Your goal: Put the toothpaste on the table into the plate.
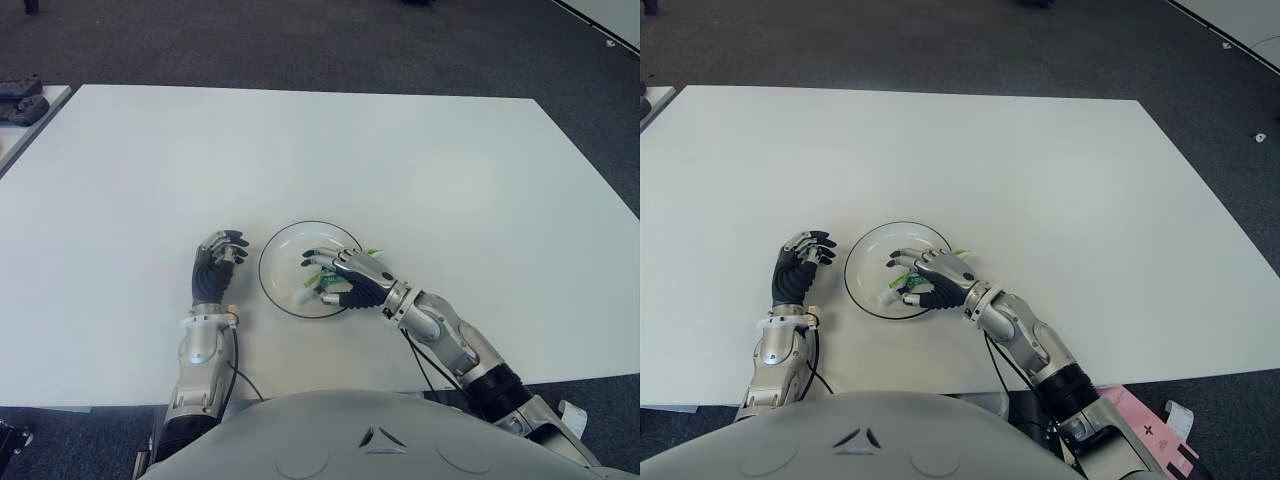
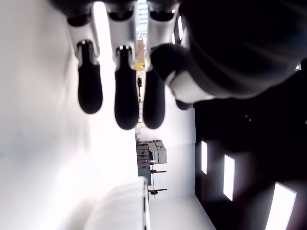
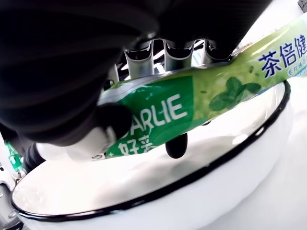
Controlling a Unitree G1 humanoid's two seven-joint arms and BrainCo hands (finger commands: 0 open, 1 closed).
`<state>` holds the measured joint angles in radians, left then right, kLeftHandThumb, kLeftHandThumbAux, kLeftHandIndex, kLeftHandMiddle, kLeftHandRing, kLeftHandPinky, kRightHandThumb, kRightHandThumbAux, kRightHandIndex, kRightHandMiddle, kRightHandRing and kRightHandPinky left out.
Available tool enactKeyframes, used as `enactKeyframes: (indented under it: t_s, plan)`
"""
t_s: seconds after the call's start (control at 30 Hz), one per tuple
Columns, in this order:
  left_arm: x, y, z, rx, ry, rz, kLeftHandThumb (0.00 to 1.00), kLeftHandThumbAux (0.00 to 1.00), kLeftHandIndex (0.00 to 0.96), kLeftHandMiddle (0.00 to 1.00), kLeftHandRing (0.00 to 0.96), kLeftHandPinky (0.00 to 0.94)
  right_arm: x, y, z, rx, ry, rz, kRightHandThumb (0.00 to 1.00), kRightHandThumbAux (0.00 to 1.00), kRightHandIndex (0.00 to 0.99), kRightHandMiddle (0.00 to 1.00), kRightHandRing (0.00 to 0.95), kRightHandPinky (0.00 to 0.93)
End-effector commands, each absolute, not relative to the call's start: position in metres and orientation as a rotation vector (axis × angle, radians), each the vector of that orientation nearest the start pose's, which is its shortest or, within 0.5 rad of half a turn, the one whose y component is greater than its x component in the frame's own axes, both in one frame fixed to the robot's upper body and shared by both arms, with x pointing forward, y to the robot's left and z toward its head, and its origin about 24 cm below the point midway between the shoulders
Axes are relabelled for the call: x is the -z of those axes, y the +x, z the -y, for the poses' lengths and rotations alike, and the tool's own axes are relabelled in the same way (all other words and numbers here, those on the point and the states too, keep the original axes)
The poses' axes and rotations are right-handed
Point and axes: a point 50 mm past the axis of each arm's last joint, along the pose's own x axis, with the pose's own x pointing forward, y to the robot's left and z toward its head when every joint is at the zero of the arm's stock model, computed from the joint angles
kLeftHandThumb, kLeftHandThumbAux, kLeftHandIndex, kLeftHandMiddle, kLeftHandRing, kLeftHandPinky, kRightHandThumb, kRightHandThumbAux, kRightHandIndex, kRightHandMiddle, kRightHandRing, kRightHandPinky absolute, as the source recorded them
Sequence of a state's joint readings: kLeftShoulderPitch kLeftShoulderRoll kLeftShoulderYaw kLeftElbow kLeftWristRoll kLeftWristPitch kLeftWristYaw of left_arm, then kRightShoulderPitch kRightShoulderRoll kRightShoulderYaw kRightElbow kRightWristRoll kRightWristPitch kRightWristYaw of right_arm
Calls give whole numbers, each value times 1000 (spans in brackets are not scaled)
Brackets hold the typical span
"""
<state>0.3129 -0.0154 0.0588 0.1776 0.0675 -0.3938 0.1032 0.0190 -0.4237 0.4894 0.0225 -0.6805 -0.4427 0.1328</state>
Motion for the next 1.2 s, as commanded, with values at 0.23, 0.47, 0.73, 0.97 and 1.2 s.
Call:
enactKeyframes:
  t_s: [0.23, 0.47, 0.73, 0.97, 1.2]
  plan:
    - [38, 163, -179, -219, 72, -160, 834, 682, 393, 495, 553, 529, -24, 195, 100, -898, -998, 301, 251, 243, 0, 0, 0, 0]
    - [39, 163, -179, -216, 68, -159, 834, 681, 397, 492, 552, 530, -31, 194, 103, -915, -990, 301, 227, 208, 0, 0, 0, 0]
    - [39, 163, -179, -213, 60, -160, 834, 681, 405, 485, 543, 525, -37, 196, 104, -919, -1008, 312, 214, 206, 0, 0, 0, 0]
    - [39, 163, -179, -215, 62, -162, 833, 681, 403, 487, 544, 531, -42, 197, 104, -912, -1048, 333, 198, 212, 0, 0, 0, 0]
    - [38, 163, -178, -212, 70, -160, 832, 682, 395, 492, 553, 535, -45, 199, 105, -869, -1052, 351, 212, 215, 0, 0, 0, 0]
